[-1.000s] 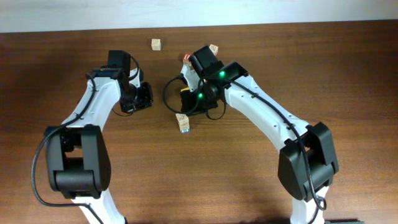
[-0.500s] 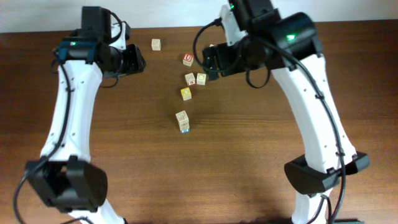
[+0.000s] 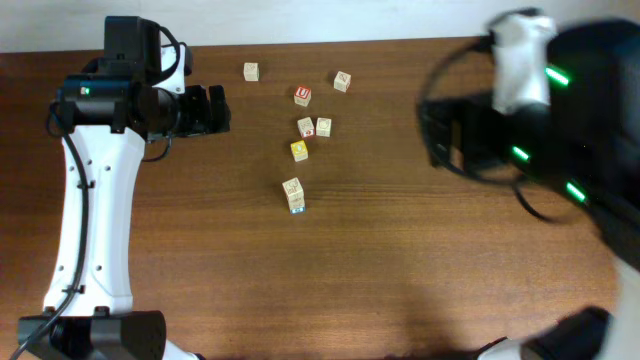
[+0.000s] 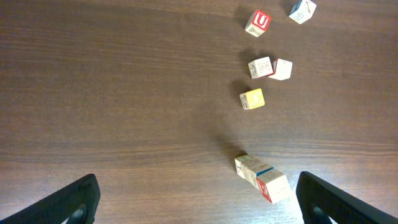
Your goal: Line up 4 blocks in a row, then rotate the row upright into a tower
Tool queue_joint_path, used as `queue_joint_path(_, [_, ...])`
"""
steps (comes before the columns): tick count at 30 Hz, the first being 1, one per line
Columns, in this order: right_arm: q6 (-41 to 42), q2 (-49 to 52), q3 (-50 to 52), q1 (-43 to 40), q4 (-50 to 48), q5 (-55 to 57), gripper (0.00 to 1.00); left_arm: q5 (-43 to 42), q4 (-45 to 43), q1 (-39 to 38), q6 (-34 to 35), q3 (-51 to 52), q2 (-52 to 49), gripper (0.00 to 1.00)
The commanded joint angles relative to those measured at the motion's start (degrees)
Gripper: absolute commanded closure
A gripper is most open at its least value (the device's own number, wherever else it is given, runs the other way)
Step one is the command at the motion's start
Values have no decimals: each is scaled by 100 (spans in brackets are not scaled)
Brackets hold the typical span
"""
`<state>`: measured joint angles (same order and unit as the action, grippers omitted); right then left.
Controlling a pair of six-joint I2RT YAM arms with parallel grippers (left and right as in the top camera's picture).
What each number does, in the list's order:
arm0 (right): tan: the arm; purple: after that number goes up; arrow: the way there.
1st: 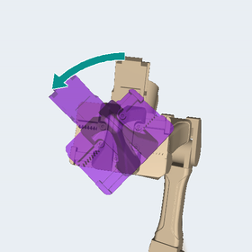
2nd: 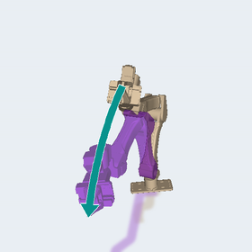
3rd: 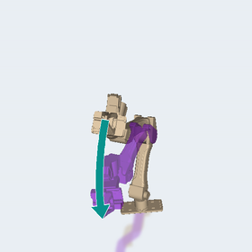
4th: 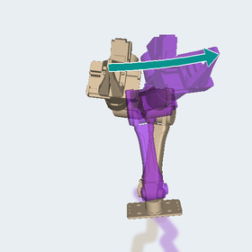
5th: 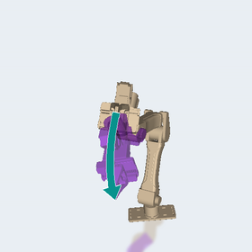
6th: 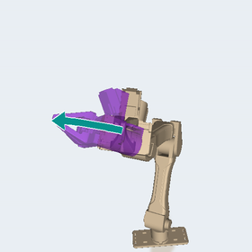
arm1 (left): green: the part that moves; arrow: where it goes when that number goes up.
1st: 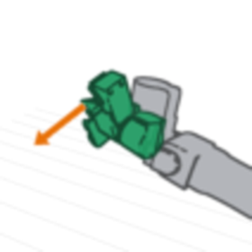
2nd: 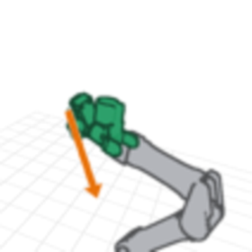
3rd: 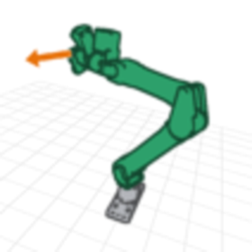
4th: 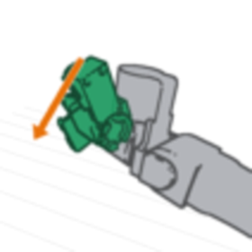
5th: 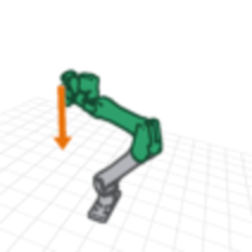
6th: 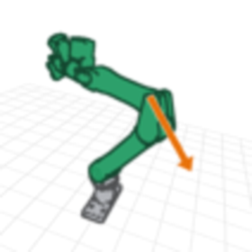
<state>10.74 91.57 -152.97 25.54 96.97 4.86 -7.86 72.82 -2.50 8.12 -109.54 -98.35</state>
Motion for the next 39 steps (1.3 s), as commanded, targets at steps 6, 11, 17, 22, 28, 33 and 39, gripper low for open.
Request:
queue_joint_path(6, [-90,-1182,-79,-7,33,-420,2,66,-2,4,-52,-87,81,1])
queue_joint_path(11, [-254,-822,70,-9,-109,1742,2,66,-2,4,-50,-87,81,1])
queue_joint_path(17, [-992,-1198,1235,-944,-1355,501,2,66,-2,4,-52,-87,81,1])
queue_joint_path(22, [-1180,-2640,4406,-1805,-3963,-289,2,66,-2,4,-52,-87,81,1])
queue_joint_path(28, [-1226,-4507,8341,-2363,-6579,-621,2,66,-2,4,-52,-87,81,1])
queue_joint_path(33, [-1226,-6306,11676,-2417,-8684,-616,2,66,-2,4,-50,-87,81,1])
queue_joint_path(39, [-1224,-8253,14406,-2411,-9700,-616,2,66,-2,4,-50,-87,81,1])
